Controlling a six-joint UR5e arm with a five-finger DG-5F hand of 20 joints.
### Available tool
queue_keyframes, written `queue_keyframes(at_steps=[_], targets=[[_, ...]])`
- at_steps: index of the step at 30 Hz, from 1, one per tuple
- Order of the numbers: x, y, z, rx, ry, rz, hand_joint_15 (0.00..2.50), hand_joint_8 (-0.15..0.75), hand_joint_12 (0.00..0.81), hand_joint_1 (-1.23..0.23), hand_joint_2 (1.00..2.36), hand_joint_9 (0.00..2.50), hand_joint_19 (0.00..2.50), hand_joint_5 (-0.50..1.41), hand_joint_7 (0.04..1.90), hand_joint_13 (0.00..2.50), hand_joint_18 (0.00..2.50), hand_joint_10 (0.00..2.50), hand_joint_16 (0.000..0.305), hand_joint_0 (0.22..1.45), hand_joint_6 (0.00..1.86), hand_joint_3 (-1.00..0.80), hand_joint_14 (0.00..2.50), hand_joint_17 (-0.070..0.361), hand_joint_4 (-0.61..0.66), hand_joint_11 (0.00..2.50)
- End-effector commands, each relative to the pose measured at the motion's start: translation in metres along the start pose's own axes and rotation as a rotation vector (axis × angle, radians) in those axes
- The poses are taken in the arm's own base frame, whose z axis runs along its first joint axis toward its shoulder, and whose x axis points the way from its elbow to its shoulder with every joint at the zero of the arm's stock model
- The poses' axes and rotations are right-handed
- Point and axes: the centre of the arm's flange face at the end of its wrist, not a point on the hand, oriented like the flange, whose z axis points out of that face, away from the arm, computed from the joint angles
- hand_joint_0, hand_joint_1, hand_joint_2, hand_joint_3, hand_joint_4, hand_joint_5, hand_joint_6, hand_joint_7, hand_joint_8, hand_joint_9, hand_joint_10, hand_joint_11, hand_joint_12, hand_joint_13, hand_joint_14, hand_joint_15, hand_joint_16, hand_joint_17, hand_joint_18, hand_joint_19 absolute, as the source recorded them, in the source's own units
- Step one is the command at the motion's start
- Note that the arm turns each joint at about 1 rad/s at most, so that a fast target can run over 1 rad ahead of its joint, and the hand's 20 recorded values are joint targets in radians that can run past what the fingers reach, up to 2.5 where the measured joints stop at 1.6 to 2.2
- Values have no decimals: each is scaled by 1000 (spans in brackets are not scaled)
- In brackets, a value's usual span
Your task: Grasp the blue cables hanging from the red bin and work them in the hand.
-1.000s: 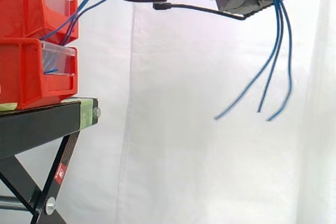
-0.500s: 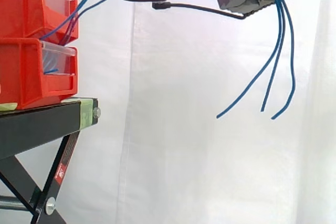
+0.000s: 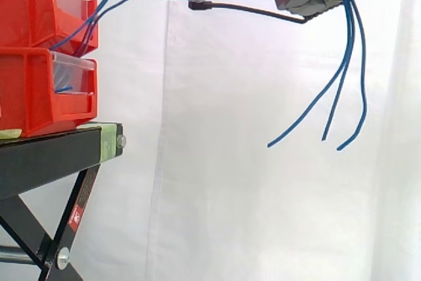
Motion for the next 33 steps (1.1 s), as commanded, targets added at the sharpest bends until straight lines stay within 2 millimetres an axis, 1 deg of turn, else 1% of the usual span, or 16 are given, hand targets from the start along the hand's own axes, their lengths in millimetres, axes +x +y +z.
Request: queue_keyframes(at_steps=[1, 3, 6, 11, 12, 14, 16, 19, 20, 24, 26, 27, 29, 30, 33], targets=[[0, 0, -1, 0, -2, 0, 1362, 487, 468, -573, 1022, 652, 1284, 372, 1295, 974, 1606, 2500, 52, 987, 6, -522, 2500, 117, 394, 2500], [0, 0, -1, 0, -2, 0, 1338, 487, 470, -577, 1023, 652, 1281, 366, 1289, 976, 1595, 2500, 52, 999, 7, -496, 2500, 117, 391, 2500], [1, 0, -1, 0, 0, 0, 1347, 484, 472, -588, 1026, 648, 1187, 347, 1269, 970, 1551, 2500, 52, 1033, 10, -373, 2500, 117, 387, 2500], [1, 0, -1, 0, 0, 0, 1367, 471, 479, -591, 1027, 632, 1149, 338, 1265, 960, 1524, 2500, 53, 1043, 8, -312, 2500, 118, 378, 2500], [0, 0, -1, 0, -2, 0, 1353, 484, 477, -590, 1027, 633, 1146, 333, 1255, 954, 1524, 2500, 53, 1043, 9, -324, 2500, 118, 367, 2500], [0, 0, -1, 0, -2, 0, 1366, 482, 476, -577, 1021, 630, 1289, 323, 1241, 963, 1587, 2500, 53, 985, 10, -552, 2500, 120, 375, 2500], [0, 0, -1, 0, -3, 0, 1363, 487, 476, -579, 1015, 626, 1291, 317, 1238, 963, 1583, 2500, 53, 945, 10, -675, 2500, 119, 370, 2500], [0, 0, -1, 0, -5, 0, 1360, 481, 476, -582, 1014, 620, 1279, 307, 1236, 963, 1581, 2500, 53, 933, 10, -692, 2500, 119, 367, 2500], [1, 0, -1, 0, -3, 0, 1380, 487, 476, -592, 1016, 622, 1278, 308, 1231, 960, 1578, 2500, 53, 950, 10, -638, 2500, 120, 368, 2500], [1, 0, -1, 0, -3, 0, 1366, 485, 475, -604, 1021, 614, 1281, 306, 1232, 955, 1569, 2500, 53, 983, 9, -519, 2500, 119, 362, 2500], [1, 0, -1, 0, -3, 0, 1346, 484, 473, -610, 1024, 612, 1213, 308, 1233, 944, 1540, 2500, 52, 1015, 9, -368, 2500, 118, 358, 2500], [0, 0, -1, 0, -5, 1, 1342, 484, 476, -610, 1025, 612, 1206, 308, 1233, 944, 1526, 2500, 52, 1021, 9, -339, 2500, 116, 357, 2500], [0, 0, -1, 0, -5, 1, 1335, 469, 480, -608, 1027, 608, 1177, 309, 1239, 943, 1511, 2500, 53, 1025, 9, -243, 2500, 119, 358, 2500], [1, 0, -1, 0, -3, 1, 1335, 471, 480, -608, 1027, 607, 1172, 309, 1240, 943, 1512, 2500, 54, 1024, 8, -235, 2500, 120, 358, 2500], [0, 0, -1, 0, -5, 1, 1334, 476, 480, -606, 1028, 605, 1159, 308, 1239, 938, 1504, 2500, 54, 1018, 9, -134, 2500, 120, 349, 2500]])
